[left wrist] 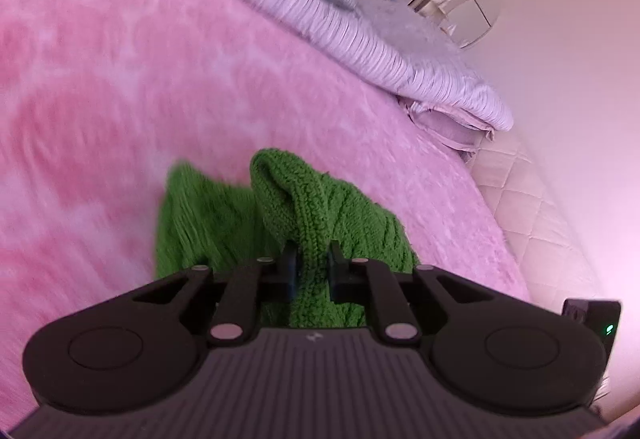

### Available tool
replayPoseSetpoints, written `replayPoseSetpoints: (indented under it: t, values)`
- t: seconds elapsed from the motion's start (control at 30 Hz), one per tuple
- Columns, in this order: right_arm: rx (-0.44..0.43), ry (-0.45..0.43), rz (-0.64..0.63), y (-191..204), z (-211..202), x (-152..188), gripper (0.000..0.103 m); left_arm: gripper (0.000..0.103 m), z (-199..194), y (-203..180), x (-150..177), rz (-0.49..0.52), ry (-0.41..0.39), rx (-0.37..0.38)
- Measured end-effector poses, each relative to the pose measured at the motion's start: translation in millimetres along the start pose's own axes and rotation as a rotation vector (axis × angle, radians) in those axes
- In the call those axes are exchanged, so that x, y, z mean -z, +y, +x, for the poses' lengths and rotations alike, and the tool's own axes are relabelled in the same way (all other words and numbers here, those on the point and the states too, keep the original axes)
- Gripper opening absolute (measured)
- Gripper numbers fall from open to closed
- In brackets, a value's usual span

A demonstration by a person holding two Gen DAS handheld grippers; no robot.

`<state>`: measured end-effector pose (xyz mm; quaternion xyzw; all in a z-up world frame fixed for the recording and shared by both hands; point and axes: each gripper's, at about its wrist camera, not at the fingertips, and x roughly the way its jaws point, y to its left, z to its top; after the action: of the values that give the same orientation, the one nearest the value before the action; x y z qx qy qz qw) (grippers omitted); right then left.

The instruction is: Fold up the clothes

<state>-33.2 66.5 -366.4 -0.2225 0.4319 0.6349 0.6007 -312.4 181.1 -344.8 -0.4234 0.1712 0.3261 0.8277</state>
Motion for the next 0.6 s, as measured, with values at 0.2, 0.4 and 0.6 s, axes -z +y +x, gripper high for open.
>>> replayPoseSetpoints:
  t: [0.2,0.4,0.6]
  values:
    - [0.005,-0.001,-0.090,33.5,13.4,-12.4,0.006,0.011,14.5,30.0,-9.4,0.013,0.046,-0.078]
    - [0.032,0.002,-0.091,37.3,15.7,-11.2,0.006,0.011,19.7,40.2,-6.9,-0.002,0.039,-0.051]
    - [0.025,-0.021,-0.076,35.0,11.4,-6.4,0.006,0.014,7.3,39.2,-3.5,-0.060,0.034,-0.043]
